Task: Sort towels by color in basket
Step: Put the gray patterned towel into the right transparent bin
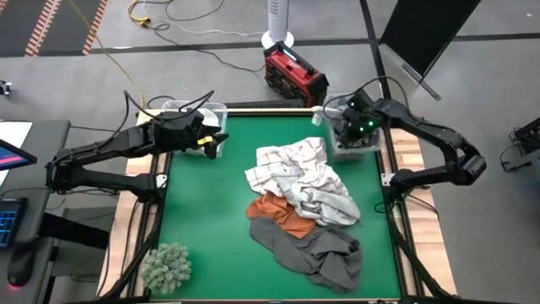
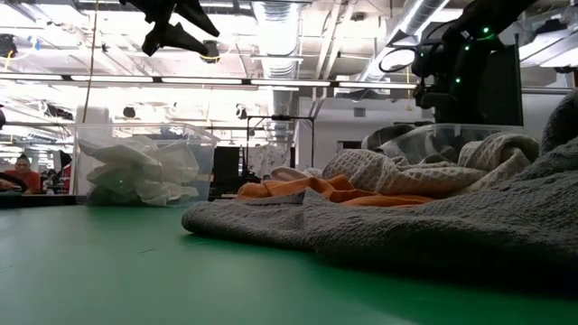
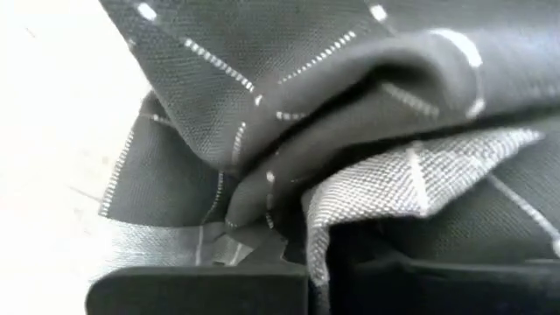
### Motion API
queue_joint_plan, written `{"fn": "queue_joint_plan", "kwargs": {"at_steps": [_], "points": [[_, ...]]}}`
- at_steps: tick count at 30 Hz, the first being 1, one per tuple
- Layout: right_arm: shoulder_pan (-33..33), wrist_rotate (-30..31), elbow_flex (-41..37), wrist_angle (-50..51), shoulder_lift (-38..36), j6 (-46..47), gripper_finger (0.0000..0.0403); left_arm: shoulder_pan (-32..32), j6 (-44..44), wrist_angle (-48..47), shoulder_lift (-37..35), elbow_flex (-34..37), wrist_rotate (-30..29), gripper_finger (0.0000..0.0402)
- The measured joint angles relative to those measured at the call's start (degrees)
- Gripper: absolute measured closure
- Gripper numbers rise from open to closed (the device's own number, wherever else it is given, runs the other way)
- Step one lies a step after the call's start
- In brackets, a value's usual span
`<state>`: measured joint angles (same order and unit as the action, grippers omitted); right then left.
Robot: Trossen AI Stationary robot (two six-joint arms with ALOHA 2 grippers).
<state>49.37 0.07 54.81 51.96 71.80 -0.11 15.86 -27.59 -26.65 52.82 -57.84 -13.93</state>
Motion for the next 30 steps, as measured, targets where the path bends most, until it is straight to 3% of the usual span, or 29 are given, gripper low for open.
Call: {"fn": "queue_joint_plan", "kwargs": {"at_steps": [6, 10, 17, 26, 30], "points": [[3.1, 6.3, 0.7, -1.1, 0.6, 1.6, 0.0375, 0.0, -0.2, 0.0, 0.0, 0.0, 0.0, 0.0207], [3.7, 11.5, 0.7, -4.3, 3.4, -5.4, 0.0378, 0.0, -0.6, 0.0, 0.0, 0.0, 0.0, 0.0207], [1.9, 12.7, 0.7, -11.5, 11.8, -18.1, 0.0378, -0.1, -2.6, 0.0, 0.0, 0.0, 0.5, 0.0207], [-2.0, 12.5, -0.3, -11.0, 22.5, -27.7, 0.0378, -0.1, -3.9, -1.5, 0.0, 0.0, 1.7, 0.0207], [-3.7, 11.3, -0.5, -9.8, 22.8, -31.1, 0.0377, -0.9, -4.9, -3.6, 0.0, 0.0, 1.9, 0.0207]]}}
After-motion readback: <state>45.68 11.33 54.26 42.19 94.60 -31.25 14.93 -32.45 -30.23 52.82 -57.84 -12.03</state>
